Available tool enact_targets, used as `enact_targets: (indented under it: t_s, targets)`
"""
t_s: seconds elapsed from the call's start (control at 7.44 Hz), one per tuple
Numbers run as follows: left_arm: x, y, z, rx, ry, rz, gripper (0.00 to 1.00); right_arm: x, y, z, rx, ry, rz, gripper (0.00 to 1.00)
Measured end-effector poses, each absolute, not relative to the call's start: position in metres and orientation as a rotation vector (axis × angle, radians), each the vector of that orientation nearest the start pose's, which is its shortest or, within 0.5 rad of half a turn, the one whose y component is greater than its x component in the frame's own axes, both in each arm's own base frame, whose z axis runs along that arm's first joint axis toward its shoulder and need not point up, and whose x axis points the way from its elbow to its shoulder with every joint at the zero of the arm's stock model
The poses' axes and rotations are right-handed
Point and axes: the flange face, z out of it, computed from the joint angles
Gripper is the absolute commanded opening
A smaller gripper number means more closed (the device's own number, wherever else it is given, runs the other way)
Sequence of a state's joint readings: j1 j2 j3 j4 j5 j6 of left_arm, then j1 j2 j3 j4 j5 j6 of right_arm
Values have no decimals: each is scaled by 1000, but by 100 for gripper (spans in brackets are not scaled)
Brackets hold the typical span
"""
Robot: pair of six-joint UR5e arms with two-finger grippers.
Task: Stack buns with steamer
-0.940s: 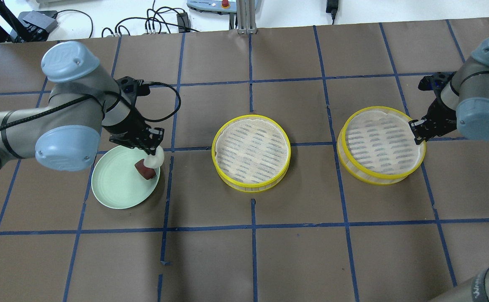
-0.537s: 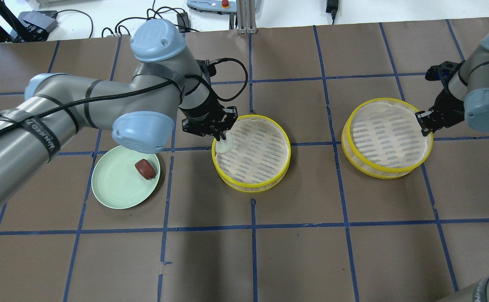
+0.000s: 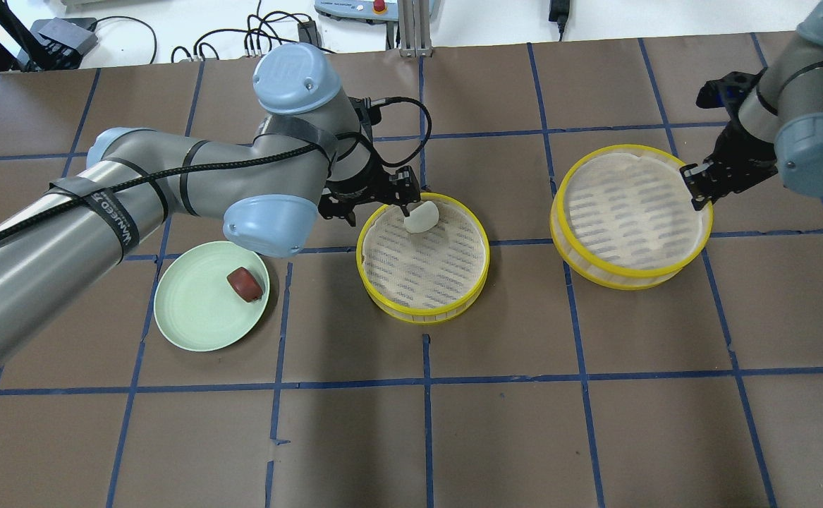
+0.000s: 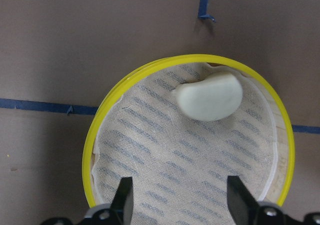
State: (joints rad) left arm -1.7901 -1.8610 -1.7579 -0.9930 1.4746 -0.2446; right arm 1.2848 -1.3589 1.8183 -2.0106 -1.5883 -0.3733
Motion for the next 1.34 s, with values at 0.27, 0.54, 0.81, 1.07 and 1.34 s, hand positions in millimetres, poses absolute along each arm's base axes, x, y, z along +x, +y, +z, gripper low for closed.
enact_targets:
  t_s: [0.27,0.54,0.81,1.07,1.34]
  targets:
    - [-157,-544,297,157,3165,-108,100,79,-551,307,-47,3125,13,3]
    - [-91,-520,266,229,3153,14,95,177,-534,313,34,3093,-9,3]
    - [-76,-498,231,235,3158,137,88,230,-519,303,16,3106,20,3]
    - [-71,-489,214,230,3157,202,19,246,-517,285,4,3113,66,4]
    - [-68,-492,202,242,3138,240,1,252,-517,279,2,3113,78,4]
